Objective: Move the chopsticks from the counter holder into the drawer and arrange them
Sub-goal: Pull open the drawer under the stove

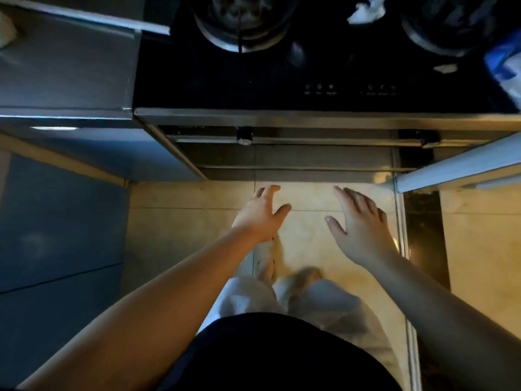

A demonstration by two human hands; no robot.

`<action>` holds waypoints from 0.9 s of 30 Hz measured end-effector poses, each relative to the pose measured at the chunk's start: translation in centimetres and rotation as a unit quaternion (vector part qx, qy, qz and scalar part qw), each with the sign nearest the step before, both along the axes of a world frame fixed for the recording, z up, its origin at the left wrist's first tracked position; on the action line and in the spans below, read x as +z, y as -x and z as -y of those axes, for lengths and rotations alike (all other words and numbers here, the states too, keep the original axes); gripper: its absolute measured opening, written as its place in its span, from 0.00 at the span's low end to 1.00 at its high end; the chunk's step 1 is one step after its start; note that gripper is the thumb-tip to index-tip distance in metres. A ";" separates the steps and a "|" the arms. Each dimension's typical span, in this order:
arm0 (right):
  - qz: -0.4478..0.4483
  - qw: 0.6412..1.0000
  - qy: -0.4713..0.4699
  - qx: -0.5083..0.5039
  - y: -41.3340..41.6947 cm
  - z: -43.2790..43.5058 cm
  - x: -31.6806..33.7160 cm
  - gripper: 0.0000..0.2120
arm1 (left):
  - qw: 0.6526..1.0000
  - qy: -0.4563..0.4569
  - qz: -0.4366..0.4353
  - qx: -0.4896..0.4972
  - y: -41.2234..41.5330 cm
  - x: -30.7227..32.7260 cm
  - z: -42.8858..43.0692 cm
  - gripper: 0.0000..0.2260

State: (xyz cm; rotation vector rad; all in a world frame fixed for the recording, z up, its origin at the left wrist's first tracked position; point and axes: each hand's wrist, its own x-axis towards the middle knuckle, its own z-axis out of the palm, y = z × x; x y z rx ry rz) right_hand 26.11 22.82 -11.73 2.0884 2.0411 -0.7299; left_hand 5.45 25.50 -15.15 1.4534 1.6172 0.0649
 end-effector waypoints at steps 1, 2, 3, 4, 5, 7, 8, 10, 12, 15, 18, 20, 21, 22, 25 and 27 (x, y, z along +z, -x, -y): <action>-0.017 1.000 0.009 -0.004 0.0 -0.7 -0.9 0.29 | 0.998 0.030 0.029 0.044 -0.4 -0.8 -0.8 0.24; -0.036 0.999 0.018 -0.010 -0.1 -1.4 -2.0 0.29 | 0.992 0.062 0.062 0.092 -0.7 -1.7 -1.5 0.24; -0.060 0.998 0.025 -0.019 -0.2 -2.1 -3.1 0.28 | 0.981 0.093 0.093 0.141 -1.2 -2.6 -2.3 0.23; -0.086 0.995 0.034 -0.033 -0.4 -2.8 -4.2 0.28 | 0.966 0.122 0.122 0.190 -1.6 -3.7 -3.0 0.22; -0.115 0.991 0.044 -0.053 -0.4 -3.7 -5.3 0.27 | 0.949 0.147 0.146 0.236 -1.9 -4.8 -3.7 0.21; -0.182 0.975 0.073 -0.104 -0.5 -5.6 -7.4 0.26 | 0.919 0.169 0.183 0.305 -2.6 -6.9 -5.1 0.18; -0.216 0.962 0.090 -0.137 -0.5 -6.5 -8.5 0.25 | 0.910 0.165 0.193 0.329 -2.9 -7.9 -5.7 0.16; -0.280 0.928 0.108 -0.223 -0.4 -8.5 -10.6 0.23 | 0.896 0.149 0.212 0.360 -3.4 -9.6 -7.1 0.12; -0.343 0.877 0.125 -0.313 -0.4 -10.4 -12.5 0.21 | 0.871 0.155 0.244 0.396 -3.9 -11.2 -8.3 0.08; -0.439 0.792 0.163 -0.392 -0.2 -13.2 -15.0 0.17 | 0.828 0.161 0.306 0.441 -4.7 -13.3 -10.1 0.05; -0.526 0.711 0.170 -0.434 -0.1 -15.8 -16.9 0.16 | 0.775 0.151 0.378 0.484 -5.5 -15.0 -11.7 0.12; -0.575 0.660 0.169 -0.453 -0.2 -17.4 -17.7 0.18 | 0.742 0.146 0.425 0.497 -5.8 -15.6 -12.8 0.16; -0.593 0.638 0.171 -0.460 -0.3 -18.1 -18.0 0.18 | 0.731 0.141 0.444 0.499 -6.0 -15.9 -13.4 0.16; -0.610 0.617 0.175 -0.466 -0.5 -18.7 -18.2 0.18 | 0.719 0.135 0.460 0.504 -6.2 -16.0 -14.0 0.17; -0.648 0.564 0.171 -0.483 -0.7 -19.7 -19.2 0.18 | 0.689 0.119 0.489 0.521 -6.8 -16.4 -15.4 0.18; -0.682 0.512 0.159 -0.497 -1.1 -19.8 -19.8 0.18 | 0.681 0.114 0.504 0.520 -7.1 -16.6 -15.6 0.17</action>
